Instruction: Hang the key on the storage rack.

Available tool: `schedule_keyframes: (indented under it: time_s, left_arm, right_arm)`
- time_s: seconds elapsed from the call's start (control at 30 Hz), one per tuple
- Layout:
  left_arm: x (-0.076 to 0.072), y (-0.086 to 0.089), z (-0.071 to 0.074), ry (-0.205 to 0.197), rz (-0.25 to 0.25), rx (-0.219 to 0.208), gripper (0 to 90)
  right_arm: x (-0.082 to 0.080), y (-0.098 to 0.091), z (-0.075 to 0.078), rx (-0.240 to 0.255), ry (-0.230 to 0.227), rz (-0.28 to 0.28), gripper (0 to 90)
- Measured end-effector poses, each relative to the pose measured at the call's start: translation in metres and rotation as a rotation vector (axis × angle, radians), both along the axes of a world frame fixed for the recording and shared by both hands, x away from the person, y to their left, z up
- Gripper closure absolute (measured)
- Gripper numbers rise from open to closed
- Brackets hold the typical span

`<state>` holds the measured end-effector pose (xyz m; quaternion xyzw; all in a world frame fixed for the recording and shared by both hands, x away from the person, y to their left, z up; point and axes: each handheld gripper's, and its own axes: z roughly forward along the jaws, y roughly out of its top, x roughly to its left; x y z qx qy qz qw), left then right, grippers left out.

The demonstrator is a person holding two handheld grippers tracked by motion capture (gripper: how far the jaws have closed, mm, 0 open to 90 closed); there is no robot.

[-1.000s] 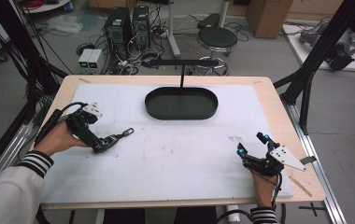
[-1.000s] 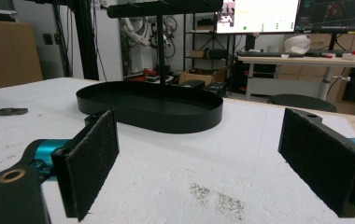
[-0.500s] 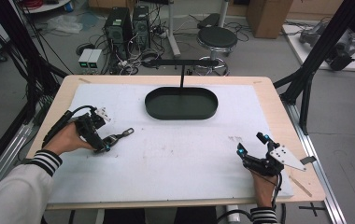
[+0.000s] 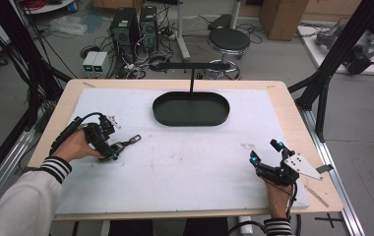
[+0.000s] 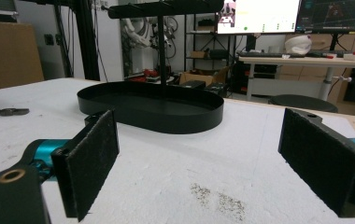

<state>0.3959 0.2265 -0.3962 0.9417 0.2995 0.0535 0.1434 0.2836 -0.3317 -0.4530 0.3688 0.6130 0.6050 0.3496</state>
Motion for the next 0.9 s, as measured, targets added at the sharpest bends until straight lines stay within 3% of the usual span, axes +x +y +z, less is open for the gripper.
schedule_keyframes:
  time_s: [0.13, 0.4, 0.9]
  left_arm:
    - [0.001, -0.0008, -0.0024, 0.014, -0.009, 0.045, 22.6]
    - [0.0008, -0.0015, -0.0028, 0.036, 0.007, 0.036, 30.9]
    - [0.0038, -0.0045, -0.0059, 0.073, 0.024, 0.056, 47.6]
  right_arm:
    - [-0.0001, 0.0, 0.0, 0.001, 0.0, 0.001, 11.4]
    - [-0.0004, 0.0003, 0.0, 0.002, 0.004, 0.001, 11.4]
    - [-0.0001, 0.0, 0.0, 0.001, 0.0, 0.0, 11.4]
